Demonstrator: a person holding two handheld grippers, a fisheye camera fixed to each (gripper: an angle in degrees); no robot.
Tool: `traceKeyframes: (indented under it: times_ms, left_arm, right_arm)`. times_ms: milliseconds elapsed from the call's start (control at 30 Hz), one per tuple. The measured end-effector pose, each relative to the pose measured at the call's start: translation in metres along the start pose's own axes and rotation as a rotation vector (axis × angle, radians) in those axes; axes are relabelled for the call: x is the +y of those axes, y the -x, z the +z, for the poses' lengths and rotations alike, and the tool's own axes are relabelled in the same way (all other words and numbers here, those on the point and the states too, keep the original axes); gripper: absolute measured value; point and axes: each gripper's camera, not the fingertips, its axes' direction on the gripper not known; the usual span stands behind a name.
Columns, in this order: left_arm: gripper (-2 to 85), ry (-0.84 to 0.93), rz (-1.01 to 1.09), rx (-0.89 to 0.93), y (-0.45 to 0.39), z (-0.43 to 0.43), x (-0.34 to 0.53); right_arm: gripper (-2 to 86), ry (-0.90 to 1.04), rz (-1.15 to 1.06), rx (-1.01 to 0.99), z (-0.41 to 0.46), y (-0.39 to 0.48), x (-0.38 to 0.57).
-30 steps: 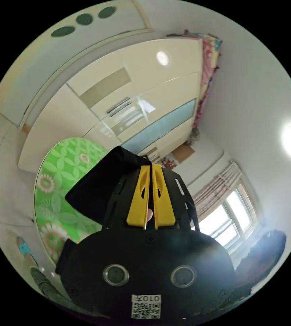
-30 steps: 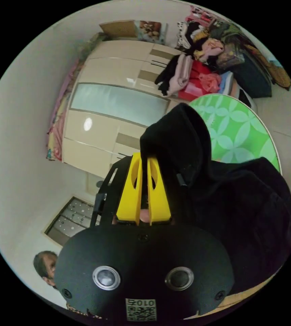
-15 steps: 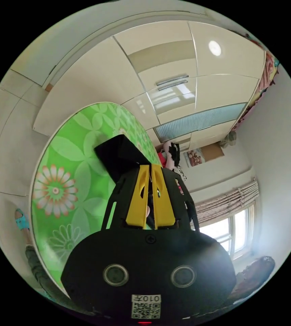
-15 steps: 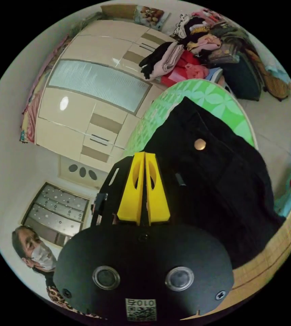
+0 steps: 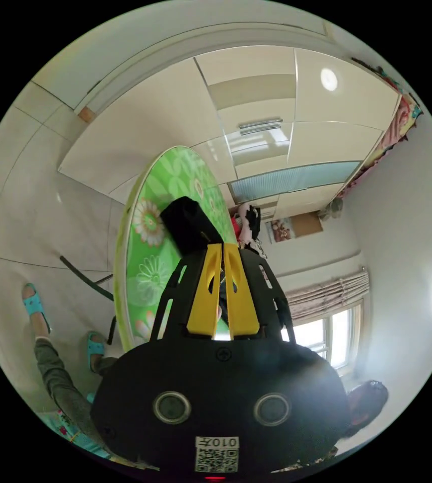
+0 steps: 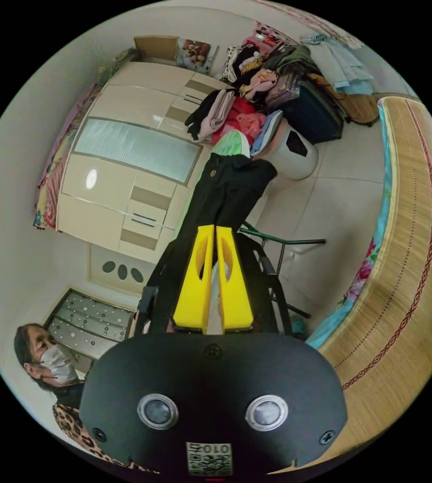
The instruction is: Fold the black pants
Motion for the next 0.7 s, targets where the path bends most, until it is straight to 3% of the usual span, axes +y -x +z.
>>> traceKeyframes:
  times_ms: [100, 200, 267, 333, 500, 567, 700]
  left_arm:
    - [-0.1, 0.211, 0.115, 0.119, -0.022, 0.019, 0.0]
    - [-0.2, 0.181, 0.38, -0.001, -0.063, -0.002, 0.012]
    - [-0.2, 0.095, 0.324, -0.138, -0.058, -0.024, 0.015]
    - [-0.1, 0.012, 0.036, -0.24, -0.021, -0.052, 0.023]
    - [0.1, -0.274, -0.076, -0.057, 0.027, -0.123, 0.058]
    - [0.3, -0.273, -0.01, -0.085, 0.03, -0.139, 0.068]
    - [2.0, -0.072, 0.264, -0.205, 0.021, -0.127, 0.112]
  right_arm:
    - [3.7, 0.068, -0.076, -0.083, 0.001, 0.023, 0.005]
    - [4.1, 0.151, -0.222, -0.127, 0.006, 0.071, 0.002]
    - [4.1, 0.179, -0.307, -0.104, 0.005, 0.103, -0.001]
    - [4.1, 0.201, -0.369, -0.04, 0.004, 0.129, -0.002]
    - [3.9, 0.309, -0.433, 0.114, 0.02, 0.168, -0.001]
    - [3.9, 0.356, -0.472, 0.093, 0.027, 0.18, 0.003]
    - [4.6, 0.496, -0.597, 0.083, 0.055, 0.216, 0.017]
